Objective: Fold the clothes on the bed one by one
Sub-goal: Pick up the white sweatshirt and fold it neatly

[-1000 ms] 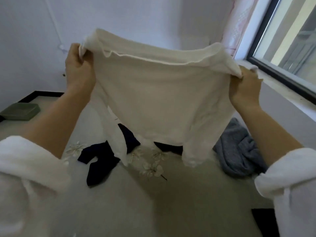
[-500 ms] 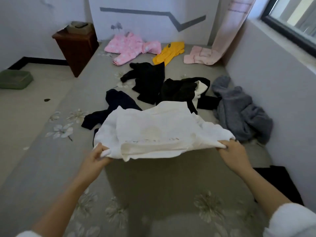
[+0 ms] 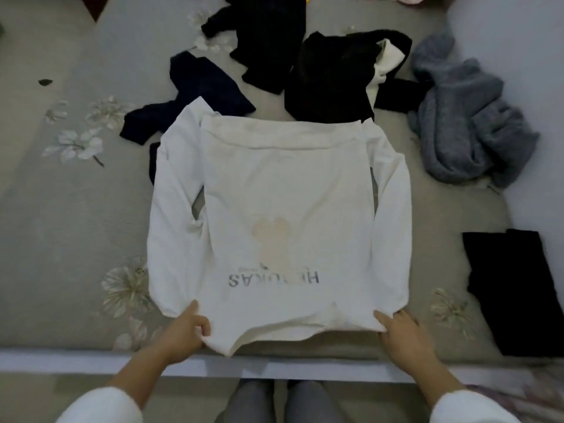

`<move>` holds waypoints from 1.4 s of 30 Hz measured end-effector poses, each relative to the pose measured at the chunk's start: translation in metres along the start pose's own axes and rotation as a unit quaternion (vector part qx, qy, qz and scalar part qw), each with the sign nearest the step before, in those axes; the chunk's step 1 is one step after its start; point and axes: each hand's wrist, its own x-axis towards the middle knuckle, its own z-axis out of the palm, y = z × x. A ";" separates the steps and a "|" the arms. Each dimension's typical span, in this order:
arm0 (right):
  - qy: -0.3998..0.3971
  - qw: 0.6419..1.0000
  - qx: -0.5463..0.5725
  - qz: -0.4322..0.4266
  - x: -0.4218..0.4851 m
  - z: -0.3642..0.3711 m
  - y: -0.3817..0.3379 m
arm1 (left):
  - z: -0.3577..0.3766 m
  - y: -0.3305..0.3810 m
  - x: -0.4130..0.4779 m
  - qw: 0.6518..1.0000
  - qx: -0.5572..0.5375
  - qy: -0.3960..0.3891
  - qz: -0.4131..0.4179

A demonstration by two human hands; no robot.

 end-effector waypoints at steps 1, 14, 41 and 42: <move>-0.047 0.999 -0.014 0.017 0.004 0.013 0.001 | 0.008 -0.005 0.007 0.998 0.053 -0.024 -0.008; -0.036 0.993 0.011 -0.115 0.044 0.073 -0.106 | 0.103 0.020 0.064 0.941 0.334 0.041 0.022; 0.254 0.940 0.213 -0.082 0.396 -0.205 -0.102 | -0.233 0.149 0.345 0.865 0.108 0.477 0.114; 0.254 0.939 0.216 -0.084 0.411 -0.215 -0.101 | -0.241 0.149 0.353 0.861 0.134 0.478 0.114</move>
